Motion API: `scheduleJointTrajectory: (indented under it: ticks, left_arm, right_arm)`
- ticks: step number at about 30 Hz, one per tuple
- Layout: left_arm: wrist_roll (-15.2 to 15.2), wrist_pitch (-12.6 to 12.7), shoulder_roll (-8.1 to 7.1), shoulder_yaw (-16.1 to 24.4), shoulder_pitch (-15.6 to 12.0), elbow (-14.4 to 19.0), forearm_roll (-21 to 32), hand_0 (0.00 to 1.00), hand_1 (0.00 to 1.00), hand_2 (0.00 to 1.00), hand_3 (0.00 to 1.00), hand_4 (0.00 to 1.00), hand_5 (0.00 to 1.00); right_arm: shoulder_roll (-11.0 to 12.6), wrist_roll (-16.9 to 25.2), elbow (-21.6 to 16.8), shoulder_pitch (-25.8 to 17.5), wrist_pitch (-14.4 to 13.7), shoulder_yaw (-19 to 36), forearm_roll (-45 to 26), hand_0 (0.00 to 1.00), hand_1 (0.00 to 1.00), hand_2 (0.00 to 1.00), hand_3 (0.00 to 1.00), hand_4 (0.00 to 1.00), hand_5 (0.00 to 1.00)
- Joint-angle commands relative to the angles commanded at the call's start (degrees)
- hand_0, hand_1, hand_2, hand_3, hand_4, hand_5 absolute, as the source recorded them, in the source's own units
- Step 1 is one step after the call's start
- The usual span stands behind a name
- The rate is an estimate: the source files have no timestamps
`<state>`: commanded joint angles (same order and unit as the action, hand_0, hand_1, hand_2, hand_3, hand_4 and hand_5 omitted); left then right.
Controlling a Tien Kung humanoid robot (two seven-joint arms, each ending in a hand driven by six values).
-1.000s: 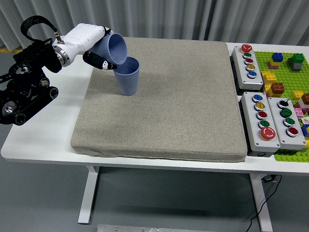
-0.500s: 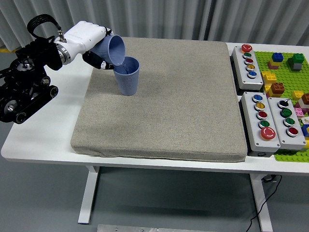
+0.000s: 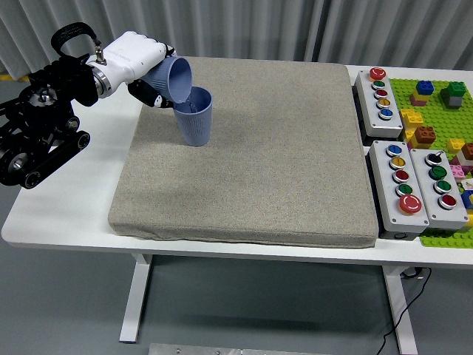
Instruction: Pick cup pour cup place
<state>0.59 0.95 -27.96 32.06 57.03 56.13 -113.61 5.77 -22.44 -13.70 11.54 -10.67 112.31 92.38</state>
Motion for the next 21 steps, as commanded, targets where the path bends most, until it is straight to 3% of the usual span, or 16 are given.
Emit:
scheduleJointTrajectory:
  ticks: [21]
  left_arm:
    - [0.3,-0.4,-0.55,-1.4,1.7,1.0,-1.9,0.510,0.490,0.493,0.511,0.831,0.217]
  right_arm:
    - [0.2,0.2,0.0,0.2,-0.3,-0.5,-0.7,0.643,0.600,0.508,0.580,0.002,0.002]
